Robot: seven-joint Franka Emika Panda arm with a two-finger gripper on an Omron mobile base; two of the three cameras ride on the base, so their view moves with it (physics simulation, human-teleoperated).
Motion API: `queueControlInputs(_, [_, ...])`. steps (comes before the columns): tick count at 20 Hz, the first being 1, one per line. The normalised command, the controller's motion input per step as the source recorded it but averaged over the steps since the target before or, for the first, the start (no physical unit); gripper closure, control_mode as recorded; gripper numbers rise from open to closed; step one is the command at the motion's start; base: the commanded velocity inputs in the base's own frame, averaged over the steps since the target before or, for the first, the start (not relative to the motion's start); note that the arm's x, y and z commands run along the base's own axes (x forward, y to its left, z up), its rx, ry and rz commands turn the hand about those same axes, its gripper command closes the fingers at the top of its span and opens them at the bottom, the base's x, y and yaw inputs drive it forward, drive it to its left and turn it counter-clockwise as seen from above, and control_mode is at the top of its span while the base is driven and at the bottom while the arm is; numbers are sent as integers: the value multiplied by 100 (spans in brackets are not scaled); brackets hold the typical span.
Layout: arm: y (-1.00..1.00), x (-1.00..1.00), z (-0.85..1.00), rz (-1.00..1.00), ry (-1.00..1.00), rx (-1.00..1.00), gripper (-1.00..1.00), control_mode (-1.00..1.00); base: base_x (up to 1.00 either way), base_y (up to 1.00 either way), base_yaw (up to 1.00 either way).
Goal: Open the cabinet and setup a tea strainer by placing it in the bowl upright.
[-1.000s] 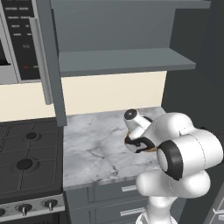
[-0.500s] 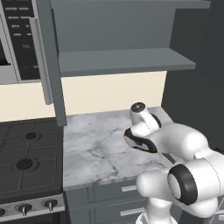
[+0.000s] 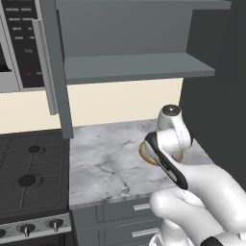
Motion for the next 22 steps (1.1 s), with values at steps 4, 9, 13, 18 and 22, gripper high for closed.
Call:
queueControlInputs(4, [7,-82,81,-7,-6,17,-100,-100,0,0,0])
queueControlInputs(9, [16,-72,99,-19,-11,13,-100,-100,0,0,0])
queueControlInputs(13, [7,-47,96,-25,-3,12,-100,-100,0,0,0])
queueControlInputs(18, [0,-5,46,-32,24,6,-100,-100,0,0,0])
queueControlInputs(22, [0,-4,55,-20,31,11,-100,-100,0,0,0])
